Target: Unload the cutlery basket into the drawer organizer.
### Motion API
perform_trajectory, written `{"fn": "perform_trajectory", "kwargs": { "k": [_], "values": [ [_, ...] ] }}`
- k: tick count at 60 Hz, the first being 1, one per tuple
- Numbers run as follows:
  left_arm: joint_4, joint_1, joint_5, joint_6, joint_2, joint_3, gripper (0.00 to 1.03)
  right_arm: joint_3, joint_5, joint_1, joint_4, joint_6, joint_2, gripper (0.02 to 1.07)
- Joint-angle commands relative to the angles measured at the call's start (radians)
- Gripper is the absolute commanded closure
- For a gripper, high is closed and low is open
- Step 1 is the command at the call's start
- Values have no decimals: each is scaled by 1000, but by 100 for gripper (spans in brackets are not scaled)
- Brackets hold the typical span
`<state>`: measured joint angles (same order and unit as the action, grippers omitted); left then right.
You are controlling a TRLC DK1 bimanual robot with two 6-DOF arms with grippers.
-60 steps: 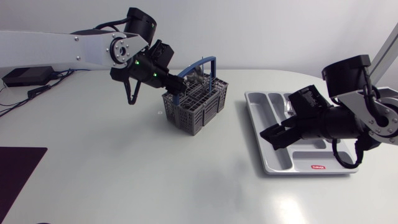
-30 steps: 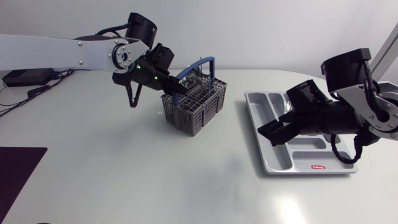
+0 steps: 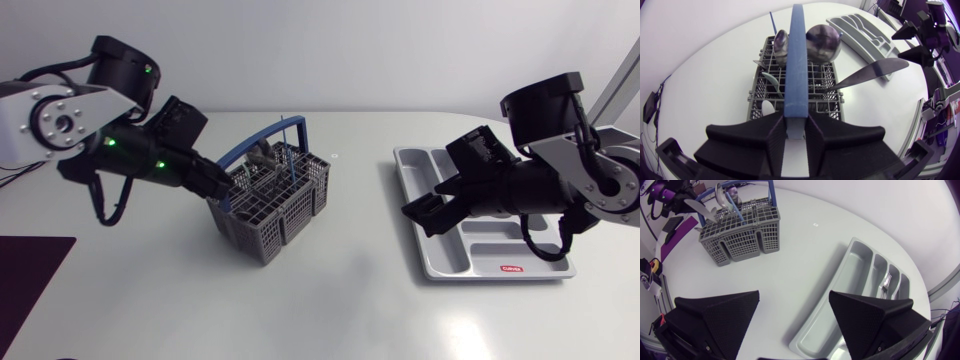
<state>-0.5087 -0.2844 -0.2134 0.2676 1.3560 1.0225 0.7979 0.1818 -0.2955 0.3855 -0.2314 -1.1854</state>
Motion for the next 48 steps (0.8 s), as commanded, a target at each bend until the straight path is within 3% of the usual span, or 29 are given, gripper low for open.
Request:
{"fn": "perform_trajectory", "kwargs": {
  "k": [1, 3, 9, 18, 23, 29, 38, 44, 48],
  "values": [
    [4, 8, -37, 28, -89, -56, 99, 15, -10, -24, -8, 24, -25, 7],
    [2, 11, -37, 30, -97, -61, 96, 20, -12, -33, -11, 27, -34, 7],
    [2, 24, -37, 48, -126, -88, 61, 40, -12, -56, -13, 44, -59, 7],
    [2, 24, -35, 127, -239, -142, 31, 40, -13, -88, -10, 46, -56, 7],
    [6, 22, -37, 180, -301, -165, 30, 32, -13, -91, -11, 40, -56, 7],
    [-30, 17, -37, 337, -426, -197, 29, 20, -13, -90, -11, 37, -45, 7],
    [-93, -62, -15, 591, -589, -263, 29, 1, -13, -90, -10, 26, -31, 7],
    [-109, -236, 134, 726, -632, -300, 29, -12, -12, -90, -5, 15, -19, 7],
    [-108, -311, 203, 779, -623, -317, 29, -23, -12, -90, -7, 14, -13, 7]
  ]
}}
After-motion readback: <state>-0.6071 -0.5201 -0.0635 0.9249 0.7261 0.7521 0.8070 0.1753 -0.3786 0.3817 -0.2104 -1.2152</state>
